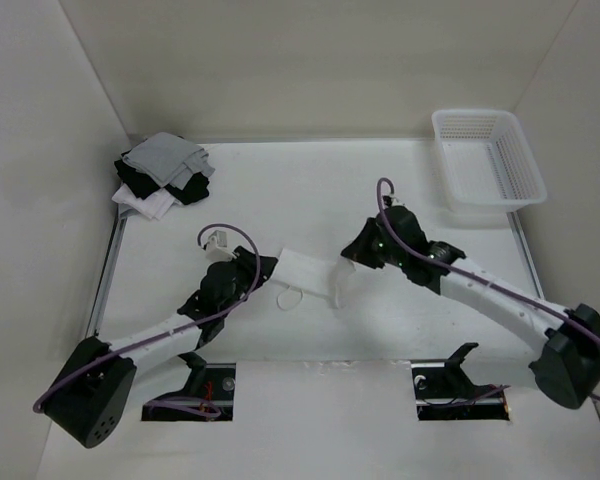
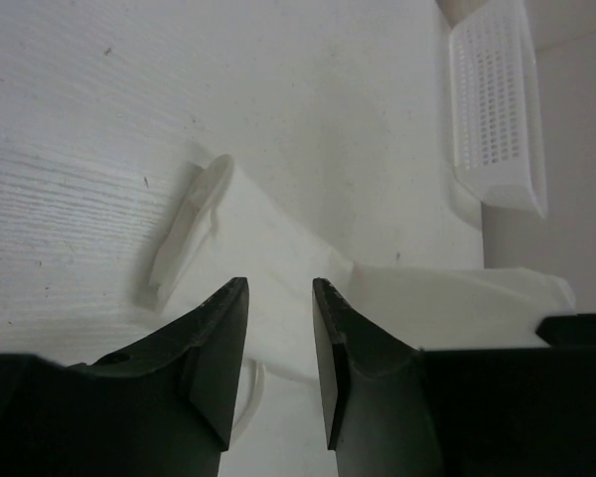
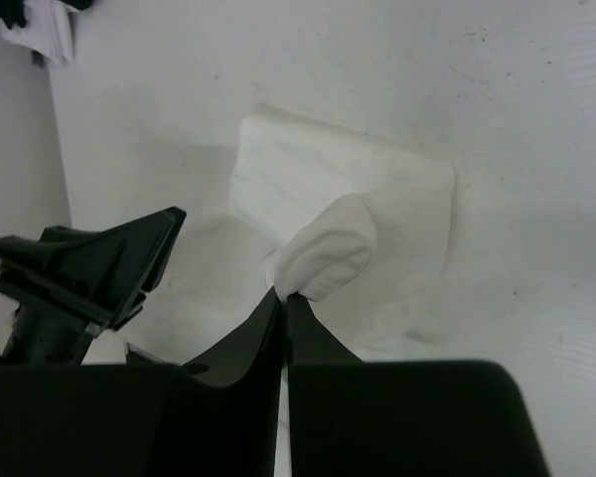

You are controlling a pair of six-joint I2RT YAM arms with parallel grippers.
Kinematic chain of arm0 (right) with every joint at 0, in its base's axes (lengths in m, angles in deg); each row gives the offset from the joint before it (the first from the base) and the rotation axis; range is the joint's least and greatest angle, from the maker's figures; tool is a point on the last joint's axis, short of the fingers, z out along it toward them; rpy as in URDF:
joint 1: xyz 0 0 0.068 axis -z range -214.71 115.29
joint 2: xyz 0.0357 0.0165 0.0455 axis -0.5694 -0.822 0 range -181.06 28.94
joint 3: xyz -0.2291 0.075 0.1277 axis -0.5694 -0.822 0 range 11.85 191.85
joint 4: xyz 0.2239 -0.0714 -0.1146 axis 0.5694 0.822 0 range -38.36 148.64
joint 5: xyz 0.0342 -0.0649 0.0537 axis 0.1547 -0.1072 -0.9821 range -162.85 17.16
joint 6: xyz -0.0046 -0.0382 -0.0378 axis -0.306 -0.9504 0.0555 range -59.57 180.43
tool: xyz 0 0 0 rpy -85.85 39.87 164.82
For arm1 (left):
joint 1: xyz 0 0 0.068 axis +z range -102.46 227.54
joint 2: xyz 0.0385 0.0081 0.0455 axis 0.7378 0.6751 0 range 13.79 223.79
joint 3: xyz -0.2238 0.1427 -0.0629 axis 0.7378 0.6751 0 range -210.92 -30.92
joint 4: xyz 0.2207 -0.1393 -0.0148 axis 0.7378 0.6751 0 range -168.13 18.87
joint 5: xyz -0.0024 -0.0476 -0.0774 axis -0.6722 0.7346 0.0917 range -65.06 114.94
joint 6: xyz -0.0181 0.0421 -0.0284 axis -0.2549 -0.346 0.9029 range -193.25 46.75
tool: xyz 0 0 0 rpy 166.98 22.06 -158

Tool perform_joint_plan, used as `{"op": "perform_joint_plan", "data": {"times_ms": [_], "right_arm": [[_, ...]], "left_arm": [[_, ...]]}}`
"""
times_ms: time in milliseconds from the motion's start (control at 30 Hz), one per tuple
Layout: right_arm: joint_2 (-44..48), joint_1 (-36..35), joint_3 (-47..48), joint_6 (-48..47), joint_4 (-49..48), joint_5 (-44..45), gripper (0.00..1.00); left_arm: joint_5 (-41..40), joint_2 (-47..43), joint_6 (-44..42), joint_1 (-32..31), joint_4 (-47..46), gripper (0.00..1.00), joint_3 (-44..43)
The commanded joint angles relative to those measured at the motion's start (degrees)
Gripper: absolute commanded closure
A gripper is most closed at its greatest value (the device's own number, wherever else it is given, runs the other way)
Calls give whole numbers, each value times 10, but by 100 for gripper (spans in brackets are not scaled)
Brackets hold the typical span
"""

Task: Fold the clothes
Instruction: Fold the tank top

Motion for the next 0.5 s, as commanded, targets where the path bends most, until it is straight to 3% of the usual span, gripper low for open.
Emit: {"op": "perform_joint_plan", "data": {"times_ms": [0, 367, 467], "right_arm": [[-68, -12, 76, 8, 15, 12, 97], [-318, -99, 293, 49, 60, 27, 97], [-377, -117, 340, 61, 68, 30, 92]], "left_arm": [[1, -41, -1, 14, -12, 69, 9], [81, -128, 2, 96, -4, 69, 42], [104, -144, 3, 127, 5, 68, 45]]}}
